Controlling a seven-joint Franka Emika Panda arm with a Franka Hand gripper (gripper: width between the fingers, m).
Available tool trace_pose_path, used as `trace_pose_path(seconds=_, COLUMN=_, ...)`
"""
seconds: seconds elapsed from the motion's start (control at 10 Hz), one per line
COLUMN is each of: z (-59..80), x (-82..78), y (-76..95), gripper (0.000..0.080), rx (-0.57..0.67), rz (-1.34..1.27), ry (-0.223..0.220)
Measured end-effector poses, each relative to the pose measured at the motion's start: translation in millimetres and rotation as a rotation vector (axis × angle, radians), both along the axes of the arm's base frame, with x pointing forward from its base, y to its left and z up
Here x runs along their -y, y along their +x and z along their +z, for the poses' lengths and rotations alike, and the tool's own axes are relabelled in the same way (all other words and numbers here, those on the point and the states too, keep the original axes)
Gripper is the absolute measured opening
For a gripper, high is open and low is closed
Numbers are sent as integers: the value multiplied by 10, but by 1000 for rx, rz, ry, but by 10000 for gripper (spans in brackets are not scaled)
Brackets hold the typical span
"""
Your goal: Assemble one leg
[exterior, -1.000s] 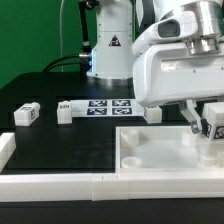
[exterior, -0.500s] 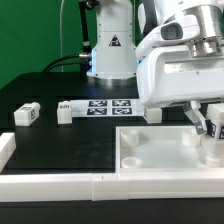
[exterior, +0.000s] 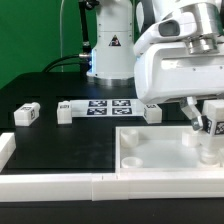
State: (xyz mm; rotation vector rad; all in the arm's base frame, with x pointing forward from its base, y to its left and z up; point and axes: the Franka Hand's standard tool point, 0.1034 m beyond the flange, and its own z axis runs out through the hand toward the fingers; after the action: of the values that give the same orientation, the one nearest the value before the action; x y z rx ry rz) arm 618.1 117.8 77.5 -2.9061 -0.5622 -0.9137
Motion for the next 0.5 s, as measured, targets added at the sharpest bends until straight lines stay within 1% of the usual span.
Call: trace_pose_path(seconds=0.5, z=-147, x=-7, y=-57, gripper=289, rx=-15, rz=1, ry=0)
